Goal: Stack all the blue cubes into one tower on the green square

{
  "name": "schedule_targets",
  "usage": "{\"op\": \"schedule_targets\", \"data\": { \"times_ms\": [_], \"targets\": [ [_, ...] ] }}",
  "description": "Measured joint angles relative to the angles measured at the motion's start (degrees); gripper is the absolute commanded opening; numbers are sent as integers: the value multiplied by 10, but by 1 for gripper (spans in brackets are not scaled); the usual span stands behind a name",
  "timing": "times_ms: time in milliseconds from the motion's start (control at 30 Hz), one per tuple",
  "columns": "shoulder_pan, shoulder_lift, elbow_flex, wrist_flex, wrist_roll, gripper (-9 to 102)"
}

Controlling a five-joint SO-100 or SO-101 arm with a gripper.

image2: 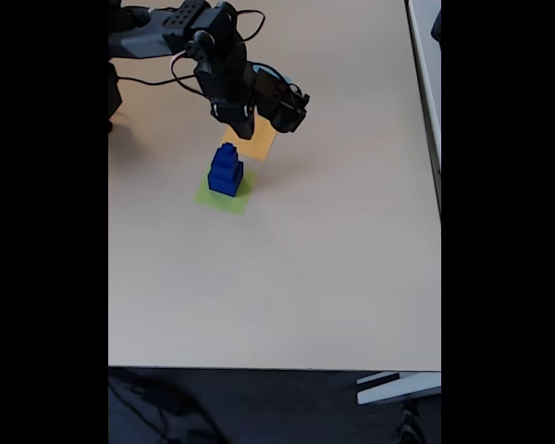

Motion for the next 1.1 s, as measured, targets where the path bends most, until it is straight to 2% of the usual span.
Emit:
{"op": "schedule_targets", "data": {
  "times_ms": [1100],
  "targets": [
    [33,-40,-4,-5,-24,0]
  ]
}}
